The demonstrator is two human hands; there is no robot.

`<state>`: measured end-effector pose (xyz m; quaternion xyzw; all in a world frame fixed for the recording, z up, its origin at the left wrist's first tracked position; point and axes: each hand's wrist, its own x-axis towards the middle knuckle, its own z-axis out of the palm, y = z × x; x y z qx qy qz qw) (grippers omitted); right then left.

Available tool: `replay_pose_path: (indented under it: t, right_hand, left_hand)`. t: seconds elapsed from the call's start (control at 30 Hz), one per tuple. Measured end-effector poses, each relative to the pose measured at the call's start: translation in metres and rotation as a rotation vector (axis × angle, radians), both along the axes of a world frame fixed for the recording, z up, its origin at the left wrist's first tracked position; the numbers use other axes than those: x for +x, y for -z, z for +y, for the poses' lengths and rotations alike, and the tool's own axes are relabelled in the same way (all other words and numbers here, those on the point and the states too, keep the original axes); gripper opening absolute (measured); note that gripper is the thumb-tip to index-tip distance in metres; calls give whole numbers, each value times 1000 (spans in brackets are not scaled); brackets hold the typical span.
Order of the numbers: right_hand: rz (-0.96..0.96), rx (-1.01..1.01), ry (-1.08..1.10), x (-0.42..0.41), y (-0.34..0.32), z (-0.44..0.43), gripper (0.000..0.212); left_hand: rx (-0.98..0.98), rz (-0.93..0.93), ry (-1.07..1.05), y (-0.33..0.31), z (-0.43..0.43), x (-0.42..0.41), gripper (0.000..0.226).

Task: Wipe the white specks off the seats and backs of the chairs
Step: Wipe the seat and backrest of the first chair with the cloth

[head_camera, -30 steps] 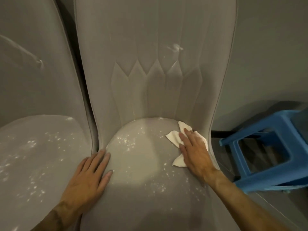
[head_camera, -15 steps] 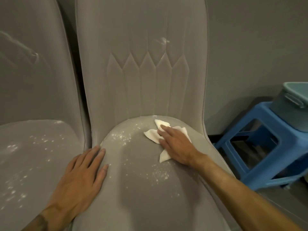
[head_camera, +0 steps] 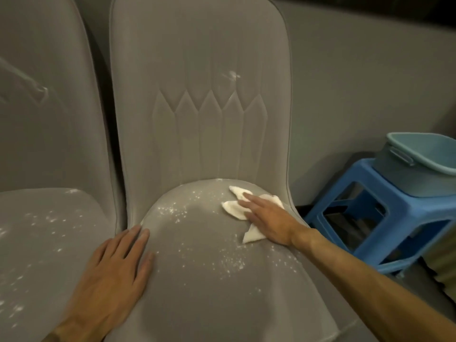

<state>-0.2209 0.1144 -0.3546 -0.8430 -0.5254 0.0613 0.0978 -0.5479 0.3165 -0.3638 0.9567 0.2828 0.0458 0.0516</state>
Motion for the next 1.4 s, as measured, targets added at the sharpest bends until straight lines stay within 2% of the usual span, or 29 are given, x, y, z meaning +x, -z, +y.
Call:
replay_pose_path:
  t: [0.1,0.2,0.27,0.37,0.5,0.63,0.77,0.83,0.93,1.03,1.13,1.27,1.4]
  right_hand:
    - [-3,19,135,16,-2,-1,46]
    - [34,62,201,3,-1,43,46]
    - [41,76,122,-12,4,57,47]
    - [35,42,-4,-7,1,31,47]
    - [-71,-15,37,19,-4,18,49]
    - [0,51,109,-3,-2,70,48]
    - [11,63,-81,-23,6,61,47]
    - [-12,37,-104,-11,2,41,48]
    - [-70,-16,11,14,-1,32,51]
    - [-104,-14,112,6,-3,67,59]
    - [-70,44,-38,-28,2,95,52]
    - [-51,81,-171,-33,2,62,46]
    - [-51,30,30,-1,0,59,51]
  left_hand:
    - [13,-10,4,0,-1,1,71]
    - [12,-19,-1,-1,-2,2,72]
    - [16,-31,-2,0,-1,1,70]
    - [24,-28,7,1,0,1,66]
    - [13,-32,-8,2,0,2,68]
    - [2,-38,-9,2,2,1,70]
    - [-7,-41,-12,3,2,1,74]
    - [-19,-42,-17,6,3,1,77]
    - [-18,-46,-27,6,3,2,78]
    - [-21,-49,-26,5,2,2,75]
    - [-26,-48,-26,6,3,1,74]
    - [-26,-44,-29,6,2,1,76]
    - [-14,-54,-29,6,2,2,76]
